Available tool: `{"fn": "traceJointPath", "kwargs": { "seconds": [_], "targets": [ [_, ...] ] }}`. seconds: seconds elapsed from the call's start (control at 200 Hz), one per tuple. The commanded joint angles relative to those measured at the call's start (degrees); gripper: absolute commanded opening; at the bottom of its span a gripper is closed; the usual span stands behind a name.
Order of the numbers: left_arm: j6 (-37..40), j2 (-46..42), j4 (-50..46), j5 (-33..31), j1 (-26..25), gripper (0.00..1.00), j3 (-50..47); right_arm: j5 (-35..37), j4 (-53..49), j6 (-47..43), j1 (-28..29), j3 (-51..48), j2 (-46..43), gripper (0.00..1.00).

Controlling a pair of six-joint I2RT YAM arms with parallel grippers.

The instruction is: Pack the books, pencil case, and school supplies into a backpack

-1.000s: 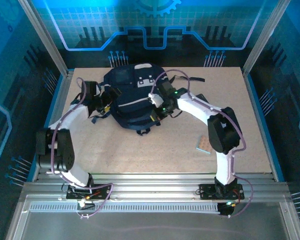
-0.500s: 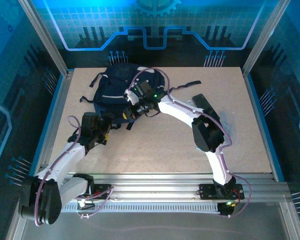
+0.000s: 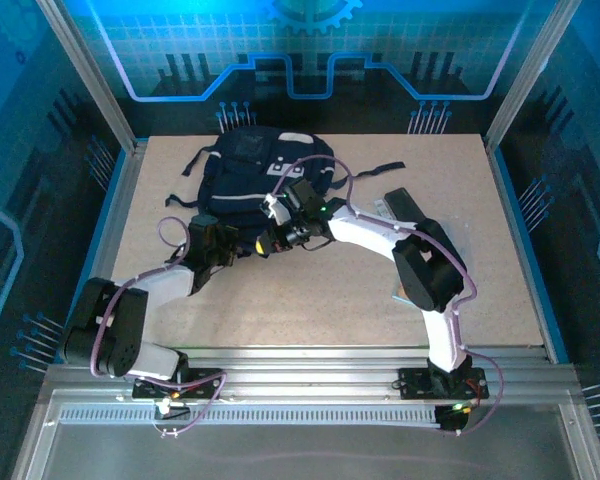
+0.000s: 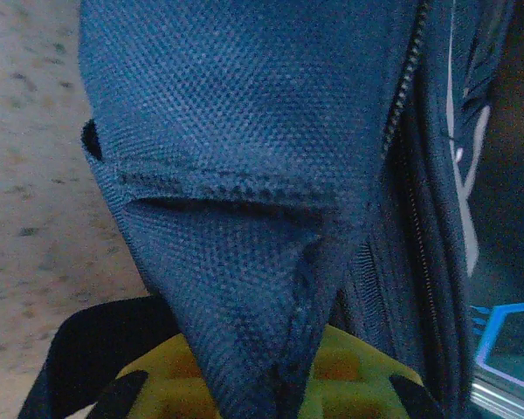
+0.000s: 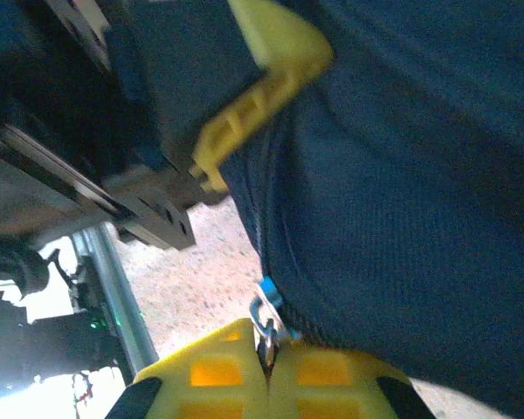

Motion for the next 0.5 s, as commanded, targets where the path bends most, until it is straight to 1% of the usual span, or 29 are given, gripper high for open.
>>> {"fn": "traceJointPath", "kwargs": {
  "seconds": [0.0, 0.045, 0.145, 0.275, 0.39, 0.495],
  "targets": [
    [-0.3, -0.1, 8.9, 1.1, 2.2, 0.0, 0.0, -2.0, -12.2, -11.5, -1.2, -0.2, -5.3, 0.0],
    [0.7, -1.4, 7.4, 2.2, 3.0, 0.0, 0.0, -0.1, -16.0, -15.3, -2.9, -0.7, -5.2, 0.0],
    [3.9, -5.5, 0.0, 5.6, 4.4, 0.0, 1.1, 5.5, -21.4, -21.3, -6.8, -1.4, -4.2, 0.0],
    [6.5, -11.0, -7.6, 8.2, 5.2, 0.0, 1.9, 15.7, -25.2, -28.5, -8.9, 1.0, -1.5, 0.0],
    [8.6, -15.2, -13.7, 9.2, 6.1, 0.0, 2.9, 26.2, -26.0, -31.4, -11.0, 4.5, 1.8, 0.0],
    [10.6, -17.7, -18.3, 10.2, 6.7, 0.0, 3.8, 34.3, -23.6, -31.6, -14.4, 8.3, 4.8, 0.0]
  ]
}}
